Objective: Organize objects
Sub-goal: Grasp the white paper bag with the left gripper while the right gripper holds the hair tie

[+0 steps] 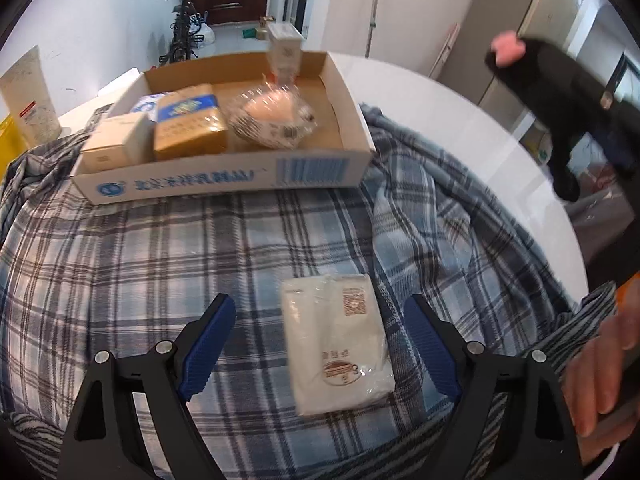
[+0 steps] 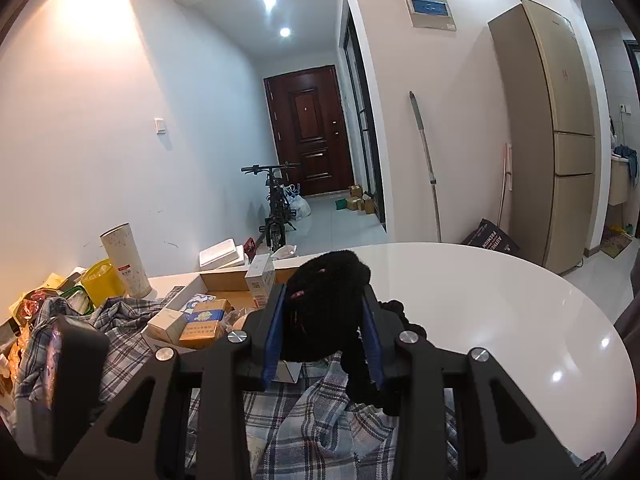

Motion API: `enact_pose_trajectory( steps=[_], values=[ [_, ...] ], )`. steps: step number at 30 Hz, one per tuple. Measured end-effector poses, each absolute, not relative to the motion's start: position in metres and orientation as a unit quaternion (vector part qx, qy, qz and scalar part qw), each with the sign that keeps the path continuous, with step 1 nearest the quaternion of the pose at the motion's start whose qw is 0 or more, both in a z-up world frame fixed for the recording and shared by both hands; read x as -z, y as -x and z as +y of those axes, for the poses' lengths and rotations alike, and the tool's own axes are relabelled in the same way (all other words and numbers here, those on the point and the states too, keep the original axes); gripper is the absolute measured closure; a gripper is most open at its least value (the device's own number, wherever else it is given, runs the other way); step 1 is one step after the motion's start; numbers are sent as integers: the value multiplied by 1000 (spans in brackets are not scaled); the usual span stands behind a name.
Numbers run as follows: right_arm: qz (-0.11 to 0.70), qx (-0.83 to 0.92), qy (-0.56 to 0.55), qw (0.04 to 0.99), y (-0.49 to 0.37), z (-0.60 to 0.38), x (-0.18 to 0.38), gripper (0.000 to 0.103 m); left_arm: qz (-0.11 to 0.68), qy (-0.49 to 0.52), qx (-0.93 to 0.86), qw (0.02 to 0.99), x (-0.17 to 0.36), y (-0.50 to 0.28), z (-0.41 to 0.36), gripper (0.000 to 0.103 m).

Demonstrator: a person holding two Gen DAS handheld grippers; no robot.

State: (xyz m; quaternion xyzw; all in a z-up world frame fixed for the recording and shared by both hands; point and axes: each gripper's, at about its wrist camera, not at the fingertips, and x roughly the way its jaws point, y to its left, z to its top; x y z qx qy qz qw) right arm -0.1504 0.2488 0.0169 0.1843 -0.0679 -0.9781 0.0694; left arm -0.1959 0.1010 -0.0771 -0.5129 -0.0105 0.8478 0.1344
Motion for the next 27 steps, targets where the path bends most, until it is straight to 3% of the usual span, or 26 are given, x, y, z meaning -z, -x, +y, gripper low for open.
enact_pose_trajectory(
  steps=[4, 8, 12, 27],
  values=[
    [-70, 978, -184, 65, 150, 253, -17, 69, 4, 529, -839, 130, 91, 199, 109, 25],
    [-79, 976, -189, 70, 150, 256, -17, 69, 11, 522, -843, 125, 95, 198, 108, 47],
    [-70, 977, -191, 67, 151, 253, -15, 69, 15, 516, -846, 130, 92, 195, 107, 54],
    [-57, 975, -210, 55, 160, 245, -5, 69, -19, 431, -896, 104, 24, 168, 43, 59]
  ],
)
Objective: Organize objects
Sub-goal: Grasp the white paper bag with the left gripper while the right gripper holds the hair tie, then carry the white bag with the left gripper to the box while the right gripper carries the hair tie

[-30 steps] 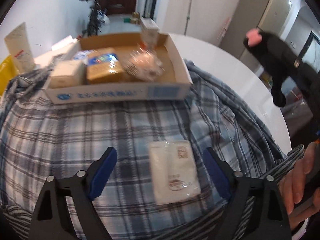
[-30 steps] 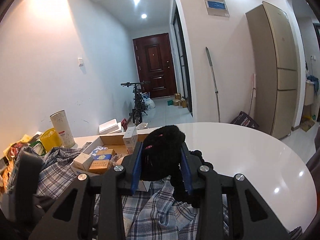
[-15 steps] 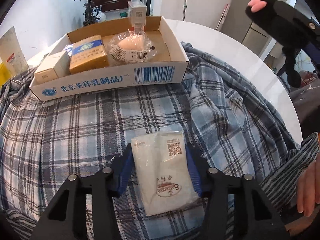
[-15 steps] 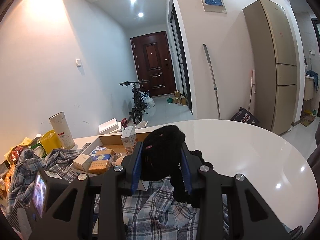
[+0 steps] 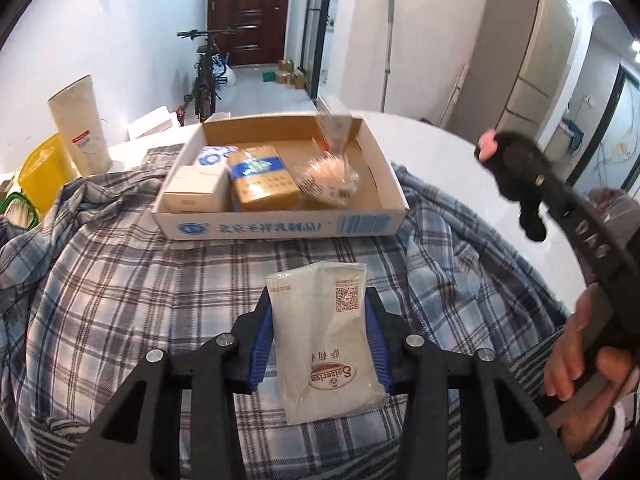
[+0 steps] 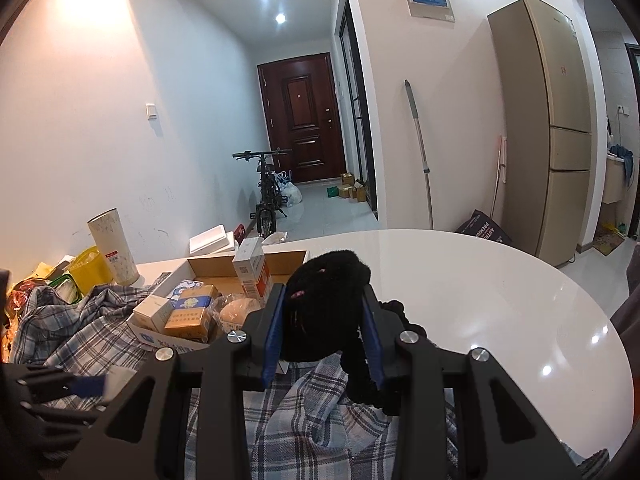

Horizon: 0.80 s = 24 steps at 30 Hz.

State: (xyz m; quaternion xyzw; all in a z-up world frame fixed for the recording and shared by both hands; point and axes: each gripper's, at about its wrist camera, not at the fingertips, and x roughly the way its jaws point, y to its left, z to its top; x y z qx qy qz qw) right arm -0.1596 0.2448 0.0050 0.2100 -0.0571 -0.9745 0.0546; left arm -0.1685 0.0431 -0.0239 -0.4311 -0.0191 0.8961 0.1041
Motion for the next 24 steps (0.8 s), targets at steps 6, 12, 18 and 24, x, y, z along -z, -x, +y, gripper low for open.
enact_pose_trajectory(
  steps=[6, 12, 18, 24],
  values=[
    [-36, 978, -201, 47, 153, 239, -15, 69, -6, 399, -913, 89, -6, 164, 28, 59],
    [-42, 975, -208, 63, 159, 238, -43, 69, 2, 338, -938, 78, -64, 177, 10, 59],
    [-38, 977, -199, 61, 184, 230, -77, 69, -33, 321, -942, 93, -99, 224, -1, 59],
    [-20, 977, -202, 67, 243, 209, -101, 68, -46, 344, -932, 109, -96, 292, -3, 58]
  ],
)
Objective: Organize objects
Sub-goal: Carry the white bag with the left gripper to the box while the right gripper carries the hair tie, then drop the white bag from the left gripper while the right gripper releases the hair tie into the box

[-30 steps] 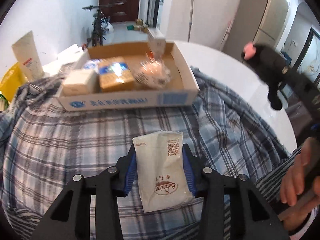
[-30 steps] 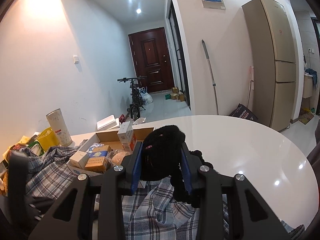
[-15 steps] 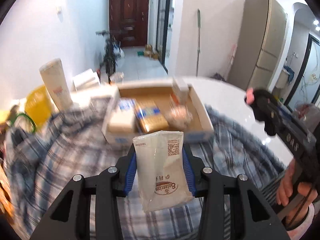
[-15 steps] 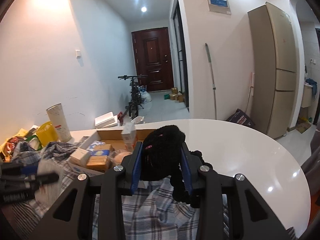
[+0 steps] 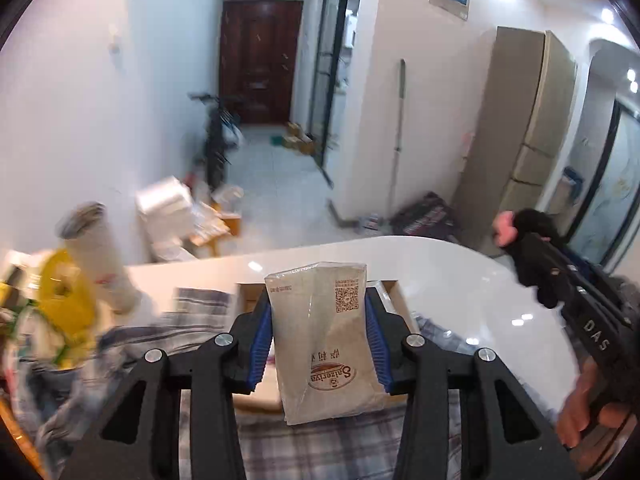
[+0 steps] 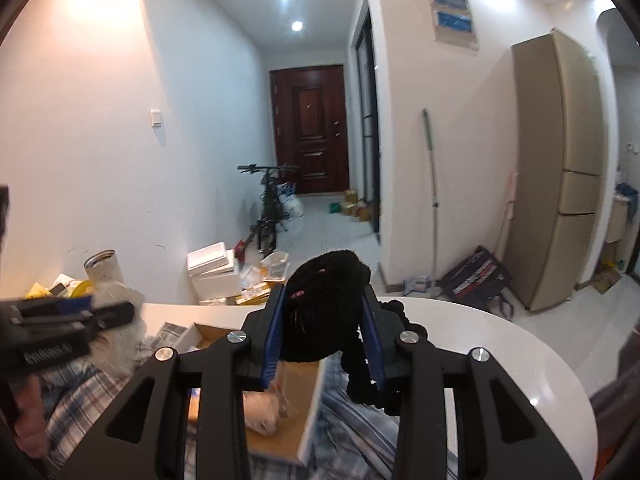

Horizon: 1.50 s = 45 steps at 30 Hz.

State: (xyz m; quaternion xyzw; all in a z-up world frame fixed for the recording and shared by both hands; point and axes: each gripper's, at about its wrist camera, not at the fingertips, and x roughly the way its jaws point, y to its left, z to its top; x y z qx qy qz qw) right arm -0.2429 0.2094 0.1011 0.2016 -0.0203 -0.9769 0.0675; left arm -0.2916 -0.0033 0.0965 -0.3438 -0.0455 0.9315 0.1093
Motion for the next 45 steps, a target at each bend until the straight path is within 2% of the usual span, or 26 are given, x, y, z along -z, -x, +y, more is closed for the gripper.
enact_pose_trajectory(
  steps=[3, 9, 12, 17, 24, 28, 30, 34, 36, 45],
  values=[
    [-34, 964, -236, 117, 278, 198, -96, 68, -42, 358, -927, 101, -83, 326, -8, 58],
    [-24, 960, -257, 111, 312, 181, -67, 68, -26, 408, -909, 85, -33, 377, -19, 58],
    [-25, 958, -266, 103, 321, 184, -50, 68, -16, 425, -902, 77, -10, 389, -24, 58],
    [-26, 956, -275, 94, 330, 196, -32, 68, -47, 432, -898, 72, 12, 398, -42, 58],
    [-16, 954, -286, 88, 340, 195, -17, 68, -2, 437, -897, 66, 31, 400, -33, 58],
    [-11, 954, -287, 84, 342, 196, -14, 68, -1, 447, -893, 57, 38, 400, -39, 51],
    [-13, 953, -290, 84, 343, 196, -13, 68, 0, 453, -889, 58, 41, 400, -39, 41],
    [-18, 949, -301, 94, 347, 194, -6, 68, 10, 445, -894, 51, 36, 395, -37, 33],
    [-18, 947, -307, 95, 349, 193, -2, 68, 11, 429, -902, 47, 26, 390, -36, 18],
    [-19, 933, -335, 131, 354, 176, 20, 68, -13, 364, -931, 37, -10, 369, -39, 16]
  ],
)
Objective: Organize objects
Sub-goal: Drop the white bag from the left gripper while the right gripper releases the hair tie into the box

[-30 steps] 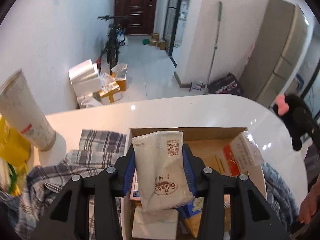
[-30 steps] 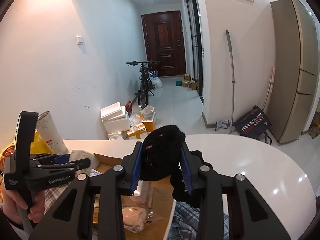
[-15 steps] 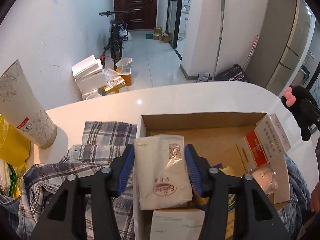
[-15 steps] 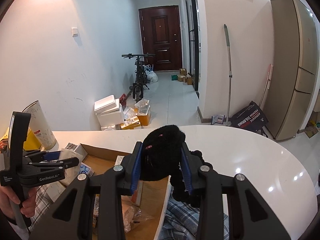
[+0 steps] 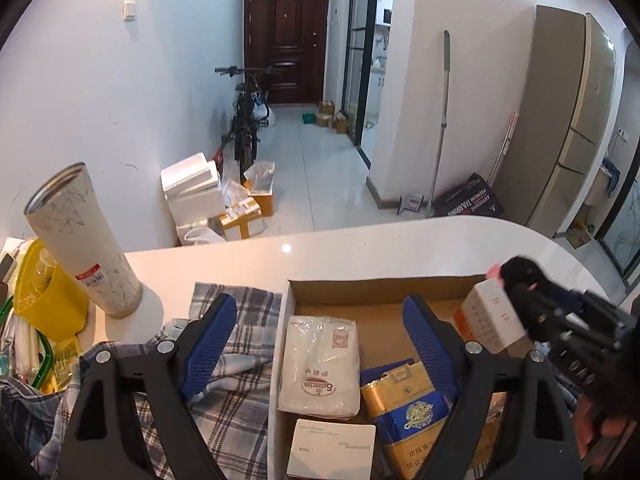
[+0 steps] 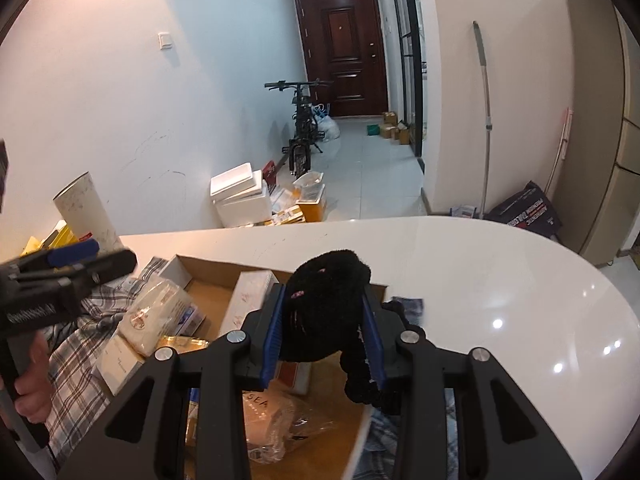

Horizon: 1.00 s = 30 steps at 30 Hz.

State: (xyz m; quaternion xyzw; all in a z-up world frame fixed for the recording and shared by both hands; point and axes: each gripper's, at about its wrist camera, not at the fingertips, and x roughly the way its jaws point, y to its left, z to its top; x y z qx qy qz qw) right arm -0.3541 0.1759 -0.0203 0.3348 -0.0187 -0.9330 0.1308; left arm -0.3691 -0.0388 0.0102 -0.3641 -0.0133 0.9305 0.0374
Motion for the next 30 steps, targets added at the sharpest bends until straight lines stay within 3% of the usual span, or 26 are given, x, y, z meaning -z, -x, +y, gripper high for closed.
enact_pose_trajectory(
  steps=[16, 18, 20, 24, 30],
  values=[
    [-33, 923, -347, 163, 360, 169, 40, 64, -24, 359, -933, 23, -18, 368, -53, 16],
    [-35, 923, -347, 163, 360, 170, 40, 54, -21, 357, -934, 23, -20, 367, -51, 16],
    [-41, 927, -339, 158, 357, 173, 36, 27, -17, 354, -935, 23, -22, 365, -48, 16],
    [-49, 936, -312, 155, 349, 175, 16, 24, -12, 339, -940, 21, -34, 356, -46, 16],
    [-37, 958, -251, 134, 326, 183, -30, 8, -1, 299, -954, 32, -71, 328, -34, 16]
  ],
)
